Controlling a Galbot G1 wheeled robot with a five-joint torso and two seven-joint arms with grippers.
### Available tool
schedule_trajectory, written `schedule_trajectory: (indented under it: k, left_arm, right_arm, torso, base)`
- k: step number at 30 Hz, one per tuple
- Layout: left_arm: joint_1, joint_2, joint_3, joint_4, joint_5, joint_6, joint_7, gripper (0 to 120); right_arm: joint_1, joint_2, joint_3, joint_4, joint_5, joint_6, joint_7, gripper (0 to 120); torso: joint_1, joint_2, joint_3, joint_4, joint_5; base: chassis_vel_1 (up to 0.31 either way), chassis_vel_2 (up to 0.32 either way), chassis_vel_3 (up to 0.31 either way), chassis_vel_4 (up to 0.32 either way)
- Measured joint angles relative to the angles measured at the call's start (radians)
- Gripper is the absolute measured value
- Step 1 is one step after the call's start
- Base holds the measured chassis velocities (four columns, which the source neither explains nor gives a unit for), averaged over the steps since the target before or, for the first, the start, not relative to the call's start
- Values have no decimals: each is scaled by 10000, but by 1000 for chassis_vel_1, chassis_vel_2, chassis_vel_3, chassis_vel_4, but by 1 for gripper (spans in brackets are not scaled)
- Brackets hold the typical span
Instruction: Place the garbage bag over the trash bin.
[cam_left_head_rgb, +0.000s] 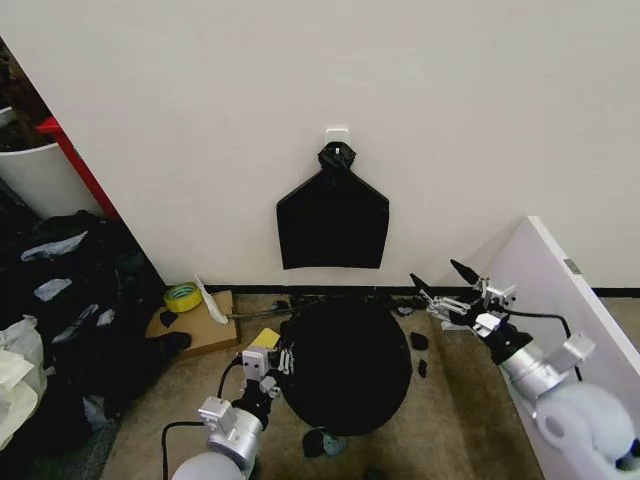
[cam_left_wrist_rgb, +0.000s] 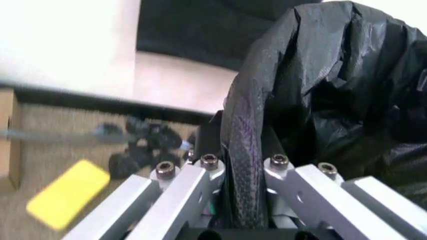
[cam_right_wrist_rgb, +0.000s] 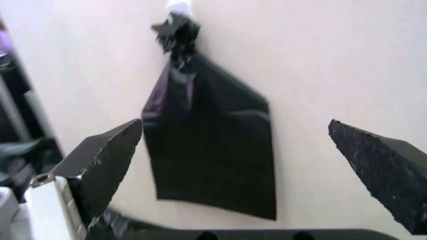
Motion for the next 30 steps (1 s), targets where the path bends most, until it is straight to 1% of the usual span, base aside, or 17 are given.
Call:
schedule_trajectory:
  k: [2, 4, 7, 9, 12, 14, 20, 21, 25, 30]
  left_arm:
    - [-81, -9, -40, 99, -370, 186, -169, 4]
    - [-112, -12, -55, 138, -495, 282, -248, 4]
    - [-332, -39, -113, 383, -1111, 659, -617, 4]
    - [-470, -56, -169, 472, -1446, 745, -756, 4]
    - [-727, -119, -246, 651, -2015, 871, -992, 4]
    - [-782, -143, -253, 706, -2089, 889, -1035, 4]
    - [-1117, -377, -255, 1088, -2169, 1046, -1491, 4]
    - [-1117, -377, -255, 1088, -2169, 1046, -1491, 4]
    - [-1226, -404, -171, 1251, -2196, 1096, -1561, 4]
    - [-1420, -465, -92, 1498, -2306, 1110, -1662, 4]
  right_arm:
    - [-129, 369, -93, 147, -480, 173, 312, 100]
    - [-167, 456, -172, 172, -652, 269, 429, 100]
    - [-394, 998, -876, 120, -2437, 1131, 1345, 100]
    - [-408, 1297, -1128, 65, -3118, 1400, 1790, 100]
    - [-409, 1730, -1374, 76, -3485, 1453, 2364, 100]
    - [-422, 1819, -1407, 82, -3557, 1456, 2456, 100]
    - [-998, 2828, -1507, -226, -4754, 1805, 2995, 100]
    - [-998, 2828, -1507, -226, -4754, 1805, 2995, 100]
    - [-1464, 3256, -1556, -481, -5143, 2252, 3047, 100]
    - [-1654, 3282, -1656, -570, -5266, 2403, 3061, 100]
  torso:
    - [0, 0, 0, 1, -1]
    - [0, 0, 0, 2, -2]
    - [0, -1, 0, 2, 0]
    - [0, 0, 1, 3, -1]
    - [0, 0, 1, 3, -1]
    - [0, 0, 1, 3, -1]
    - [0, -1, 1, 2, 0]
    - [0, -1, 1, 2, 0]
    - [0, -1, 1, 2, 3]
    - [0, 0, 1, 1, 2]
  base:
    - [0, 0, 0, 0]
    - [0, 0, 0, 0]
    - [0, 0, 0, 0]
    - [0, 0, 0, 0]
    - [0, 0, 0, 0]
    - [0, 0, 0, 0]
    - [0, 0, 0, 0]
    - [0, 0, 0, 0]
    - [0, 0, 0, 0]
    - [0, 0, 0, 0]
